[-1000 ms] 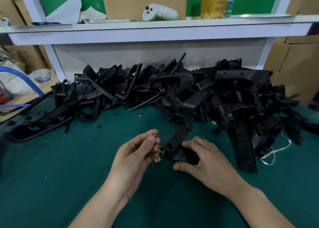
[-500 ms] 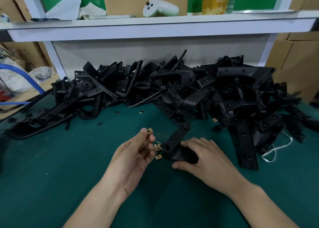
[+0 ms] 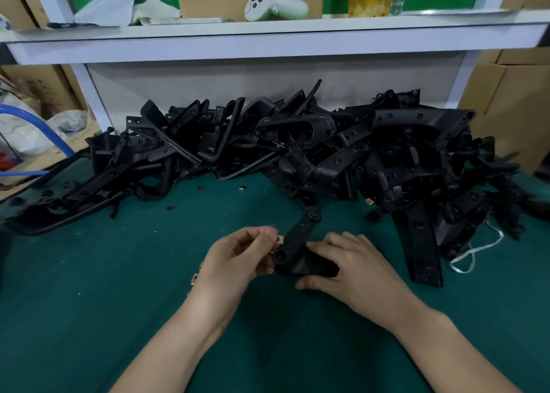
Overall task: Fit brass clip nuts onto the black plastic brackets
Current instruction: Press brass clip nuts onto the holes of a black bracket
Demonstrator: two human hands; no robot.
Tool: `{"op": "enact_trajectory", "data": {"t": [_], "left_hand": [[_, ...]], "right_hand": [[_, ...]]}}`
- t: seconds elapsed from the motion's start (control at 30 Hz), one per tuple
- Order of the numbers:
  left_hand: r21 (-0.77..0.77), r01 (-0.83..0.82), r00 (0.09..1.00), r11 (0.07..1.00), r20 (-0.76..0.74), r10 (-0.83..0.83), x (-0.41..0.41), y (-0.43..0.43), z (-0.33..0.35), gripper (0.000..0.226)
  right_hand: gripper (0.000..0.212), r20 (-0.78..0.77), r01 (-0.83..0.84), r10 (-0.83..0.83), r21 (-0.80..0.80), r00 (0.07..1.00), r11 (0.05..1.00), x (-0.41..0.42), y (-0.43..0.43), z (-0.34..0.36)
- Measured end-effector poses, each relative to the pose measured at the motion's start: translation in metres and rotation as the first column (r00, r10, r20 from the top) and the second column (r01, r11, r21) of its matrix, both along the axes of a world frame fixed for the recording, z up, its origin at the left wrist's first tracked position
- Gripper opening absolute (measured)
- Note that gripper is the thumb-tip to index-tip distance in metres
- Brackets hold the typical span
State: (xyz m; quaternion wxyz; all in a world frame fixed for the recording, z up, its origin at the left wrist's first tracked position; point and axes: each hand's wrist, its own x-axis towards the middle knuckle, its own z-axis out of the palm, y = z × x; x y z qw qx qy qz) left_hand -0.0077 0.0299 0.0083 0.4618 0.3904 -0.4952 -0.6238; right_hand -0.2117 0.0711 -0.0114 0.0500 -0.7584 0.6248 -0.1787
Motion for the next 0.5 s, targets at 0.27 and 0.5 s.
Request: {"op": "enact_trajectory", "data": {"t": [0.27,0.5], "left_hand": [[-0.007,-0.029,0.999,1.000,0.035,0.030,0.0013,-0.0016,-0.0033,0.017],[-0.019,-0.021,0.997,1.000,0.076,0.023,0.0012,-0.0009,-0.0038,0.015]], "right_hand": [[0.079,-0.009,0.002,-0.002,-0.002,1.000,1.000,0.0003,-0.0003,0.0002],[0.076,-0.019,0.000,0.000,0.005,1.000,1.000,0.0001,-0.0007,0.0007]]}}
